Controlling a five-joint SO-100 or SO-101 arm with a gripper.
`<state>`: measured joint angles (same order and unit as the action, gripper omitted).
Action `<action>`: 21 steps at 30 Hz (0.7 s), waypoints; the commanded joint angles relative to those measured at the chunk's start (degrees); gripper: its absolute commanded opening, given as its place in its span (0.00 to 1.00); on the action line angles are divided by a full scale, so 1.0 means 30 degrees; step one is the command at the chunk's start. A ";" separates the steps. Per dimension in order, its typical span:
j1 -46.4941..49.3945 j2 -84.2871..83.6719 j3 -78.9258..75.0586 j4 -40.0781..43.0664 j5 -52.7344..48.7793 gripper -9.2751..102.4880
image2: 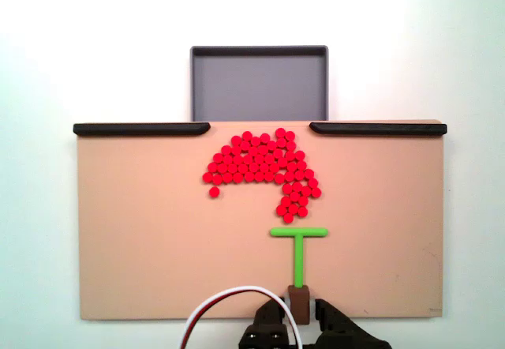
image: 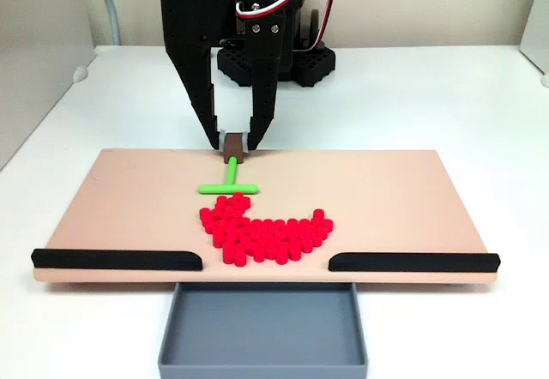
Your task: Push granules from bottom to the grey container
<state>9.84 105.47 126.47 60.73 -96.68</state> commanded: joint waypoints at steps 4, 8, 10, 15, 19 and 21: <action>-0.0029 -0.0352 -0.0205 -0.0117 0.0146 0.08; 0.0000 -0.0498 -0.0322 -0.0117 -0.0117 0.08; 0.0000 -0.0615 -0.0469 -0.0117 -0.0176 0.08; -0.0059 -0.1611 -0.1465 -0.0117 -0.0264 0.08; -0.0117 -0.2314 -0.2168 -0.0117 -0.0293 0.08; -0.0205 -0.2490 -0.2402 -0.0117 -0.0322 0.08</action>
<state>9.76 99.14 120.59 60.73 -96.94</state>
